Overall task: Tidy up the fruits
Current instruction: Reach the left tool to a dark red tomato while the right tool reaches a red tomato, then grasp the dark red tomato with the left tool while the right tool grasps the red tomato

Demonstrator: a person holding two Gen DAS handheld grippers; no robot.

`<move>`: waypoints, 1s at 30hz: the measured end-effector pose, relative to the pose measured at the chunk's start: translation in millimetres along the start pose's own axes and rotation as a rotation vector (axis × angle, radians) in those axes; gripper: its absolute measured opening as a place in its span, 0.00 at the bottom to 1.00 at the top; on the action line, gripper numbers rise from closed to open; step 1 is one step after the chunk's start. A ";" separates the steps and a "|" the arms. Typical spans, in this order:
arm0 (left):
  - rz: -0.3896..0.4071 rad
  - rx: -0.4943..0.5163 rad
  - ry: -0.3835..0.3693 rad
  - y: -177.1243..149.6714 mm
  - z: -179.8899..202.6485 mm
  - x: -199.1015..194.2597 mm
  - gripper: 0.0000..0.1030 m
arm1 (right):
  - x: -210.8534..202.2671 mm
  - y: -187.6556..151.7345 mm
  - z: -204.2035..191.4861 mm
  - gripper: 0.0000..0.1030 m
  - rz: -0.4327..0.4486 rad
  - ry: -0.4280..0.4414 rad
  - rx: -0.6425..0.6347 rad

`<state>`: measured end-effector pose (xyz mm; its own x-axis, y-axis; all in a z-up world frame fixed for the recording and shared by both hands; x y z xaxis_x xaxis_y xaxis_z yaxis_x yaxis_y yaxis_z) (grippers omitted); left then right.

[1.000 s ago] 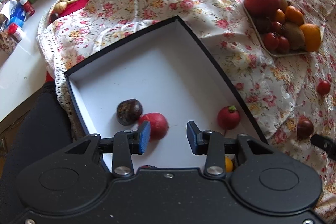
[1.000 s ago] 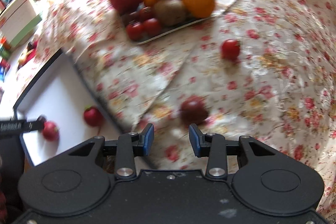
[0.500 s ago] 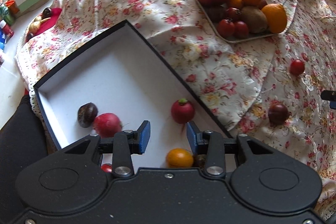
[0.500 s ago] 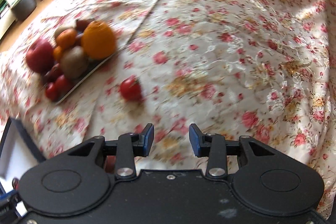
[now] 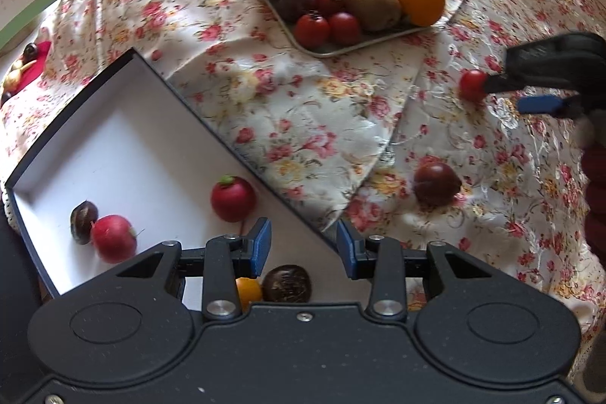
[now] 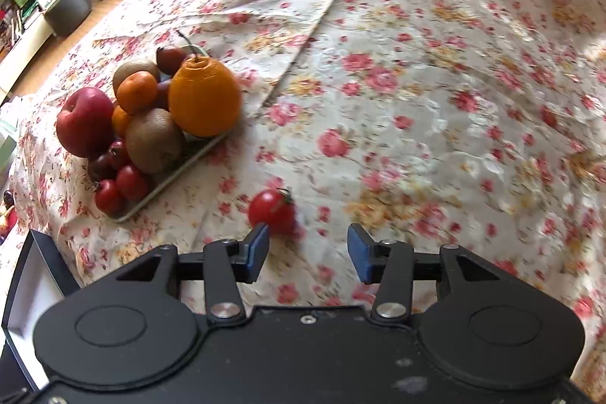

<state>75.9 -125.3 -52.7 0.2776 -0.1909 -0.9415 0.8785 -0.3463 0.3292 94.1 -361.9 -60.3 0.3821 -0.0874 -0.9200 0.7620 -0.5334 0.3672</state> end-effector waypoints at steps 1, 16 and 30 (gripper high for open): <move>0.000 0.005 -0.005 0.1 2.0 0.3 0.46 | 3.3 1.2 -2.0 0.48 0.001 -0.001 -0.002; -0.019 0.085 -0.056 7.3 42.0 16.3 0.46 | 33.1 7.4 -21.6 0.33 0.025 -0.009 -0.053; -0.039 0.069 -0.141 29.1 86.5 46.5 0.46 | 4.0 3.3 31.9 0.33 0.078 -0.034 -0.013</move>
Point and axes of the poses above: each gripper's, at about its wrist camera, not at the fingertips, and x roughly the way its jaws point, z to its right, y to its top, the point moved 5 cm from there along x, roughly the way its jaws point, and after that the axes turned 3 degrees about x, right-handed, at the moved point
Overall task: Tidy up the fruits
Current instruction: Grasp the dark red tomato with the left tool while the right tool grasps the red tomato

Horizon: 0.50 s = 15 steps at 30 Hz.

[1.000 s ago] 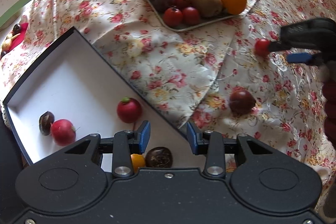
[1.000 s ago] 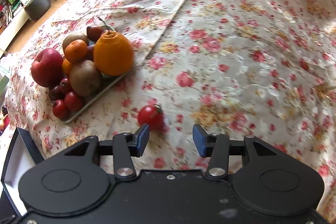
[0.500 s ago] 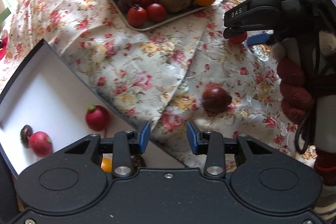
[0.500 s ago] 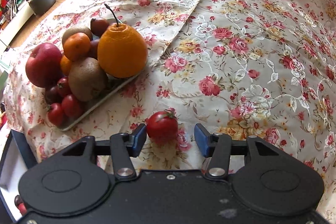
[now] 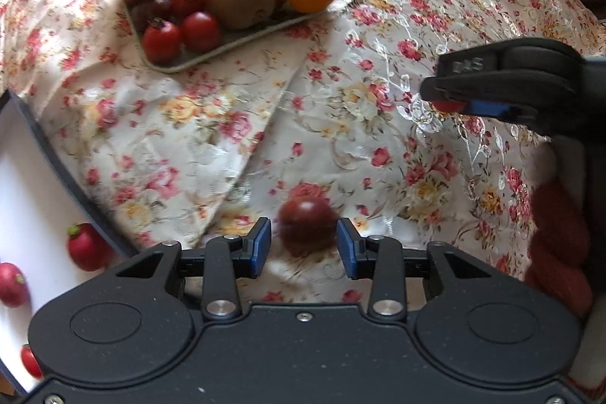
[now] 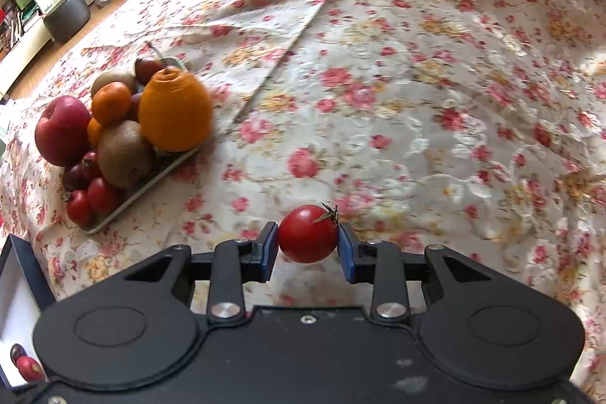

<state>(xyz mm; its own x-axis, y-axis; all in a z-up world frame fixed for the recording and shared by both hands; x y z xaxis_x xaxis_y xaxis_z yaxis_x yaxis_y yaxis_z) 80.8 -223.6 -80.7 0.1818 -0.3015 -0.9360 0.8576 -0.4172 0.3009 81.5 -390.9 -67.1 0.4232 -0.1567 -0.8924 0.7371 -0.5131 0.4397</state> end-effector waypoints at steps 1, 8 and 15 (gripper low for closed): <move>-0.010 -0.005 -0.003 1.2 1.6 4.6 0.46 | -1.0 -0.7 5.1 0.33 0.006 -0.003 0.000; -0.027 -0.031 0.004 6.2 9.0 23.2 0.47 | 2.5 -3.9 31.7 0.33 0.011 -0.025 0.016; -0.024 -0.023 0.044 13.4 17.0 29.5 0.48 | 10.3 -5.1 48.2 0.34 -0.011 0.010 0.050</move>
Point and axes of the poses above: each gripper's, at about its wrist camera, not at the fingertips, and x roughly the way its jaws point, z to its right, y to its top, the point moved 5 cm from there along x, roughly the way its jaws point, and after that the axes turned 3 degrees about x, right-handed, at the moved point
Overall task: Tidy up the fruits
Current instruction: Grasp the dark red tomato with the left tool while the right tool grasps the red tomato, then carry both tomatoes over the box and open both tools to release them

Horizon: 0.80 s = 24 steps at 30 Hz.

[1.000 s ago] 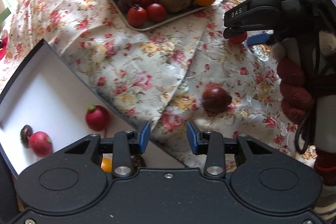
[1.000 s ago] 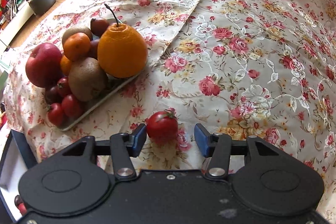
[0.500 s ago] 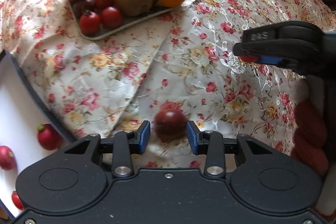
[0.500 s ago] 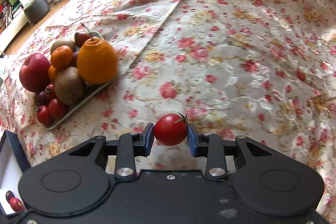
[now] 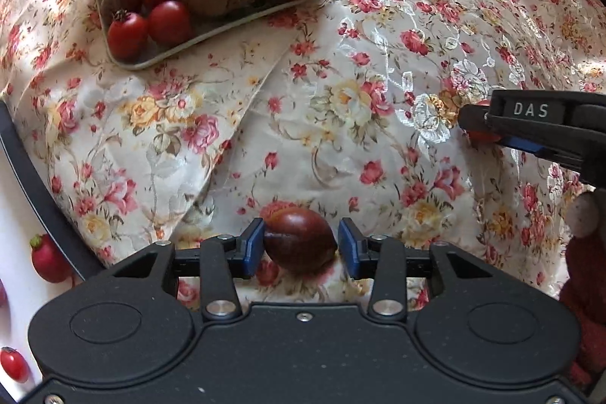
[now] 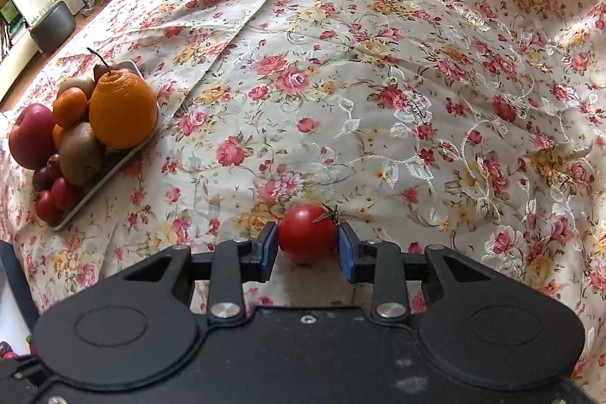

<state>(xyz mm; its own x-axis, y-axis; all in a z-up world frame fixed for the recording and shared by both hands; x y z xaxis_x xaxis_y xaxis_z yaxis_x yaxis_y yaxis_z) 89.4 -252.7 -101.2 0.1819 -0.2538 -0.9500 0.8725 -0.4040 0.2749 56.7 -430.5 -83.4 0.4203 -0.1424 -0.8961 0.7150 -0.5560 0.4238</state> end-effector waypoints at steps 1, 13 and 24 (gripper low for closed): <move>-0.003 0.001 0.004 0.9 0.7 0.4 0.48 | 0.7 1.1 0.9 0.34 -0.002 0.003 0.004; -0.003 -0.036 -0.031 2.7 -7.5 -3.4 0.44 | 4.7 8.9 -3.9 0.34 0.010 -0.013 0.014; 0.028 -0.071 -0.018 -2.3 -31.1 -33.9 0.44 | -22.9 -6.3 -18.9 0.34 0.020 0.015 -0.021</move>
Point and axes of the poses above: each gripper's, at about its wrist camera, not at the fingertips, and x roughly the way its jaws point, z to its right, y to its top, the point moved 5 cm from there along x, roughly the way its jaws point, and after that the axes turned 3 degrees about x, right-handed, at the moved point
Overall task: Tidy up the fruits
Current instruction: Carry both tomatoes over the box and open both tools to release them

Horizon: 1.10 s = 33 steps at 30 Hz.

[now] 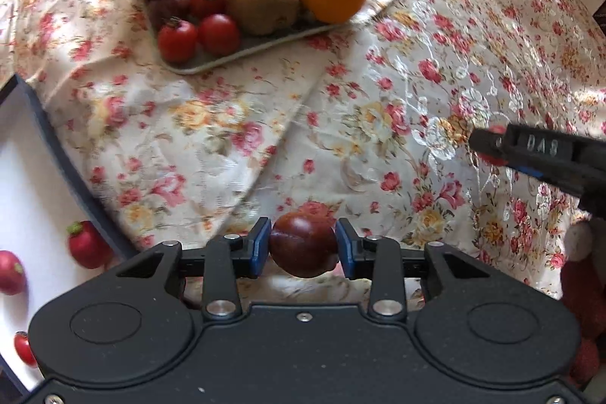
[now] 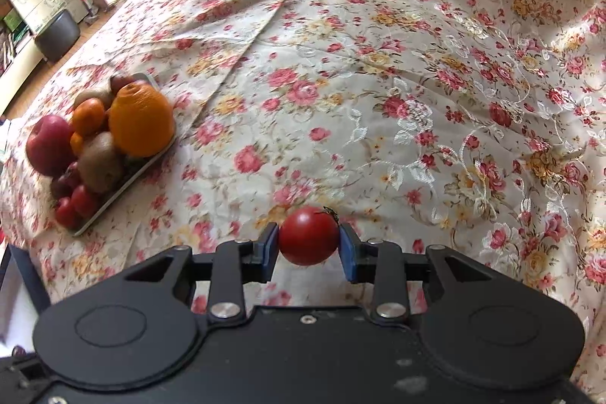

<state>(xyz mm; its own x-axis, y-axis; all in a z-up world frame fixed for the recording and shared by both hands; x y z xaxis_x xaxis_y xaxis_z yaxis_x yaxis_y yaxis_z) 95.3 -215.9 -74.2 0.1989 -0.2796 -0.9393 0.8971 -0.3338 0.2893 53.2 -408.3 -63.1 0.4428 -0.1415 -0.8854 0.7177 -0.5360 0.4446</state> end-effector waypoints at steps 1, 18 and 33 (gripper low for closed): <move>0.005 -0.005 0.008 0.6 -4.9 -4.0 0.44 | -2.6 -3.4 -4.8 0.34 -0.004 0.004 -0.012; 0.025 -0.188 0.237 -8.7 -155.2 -48.7 0.44 | -42.8 -87.0 -144.5 0.34 -0.107 0.181 -0.254; 0.057 -0.421 0.216 -12.3 -236.3 -55.6 0.44 | -59.0 -154.7 -232.9 0.34 -0.175 0.203 -0.404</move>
<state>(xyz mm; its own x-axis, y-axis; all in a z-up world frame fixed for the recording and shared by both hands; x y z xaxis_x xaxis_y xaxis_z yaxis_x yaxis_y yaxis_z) 166.4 16.5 -69.1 0.2898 -0.0788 -0.9538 0.9554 0.0831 0.2834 41.1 -123.2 -48.0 0.3636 0.1086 -0.9252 0.9244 -0.1654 0.3438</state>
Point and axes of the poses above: each gripper's, at about its wrist camera, not at the fingertips, and x roughly the way its jaws point, z to its right, y to its top, the point moved 5 cm from there along x, roughly the way its jaws point, and after that the axes turned 3 degrees about x, right-handed, at the moved point
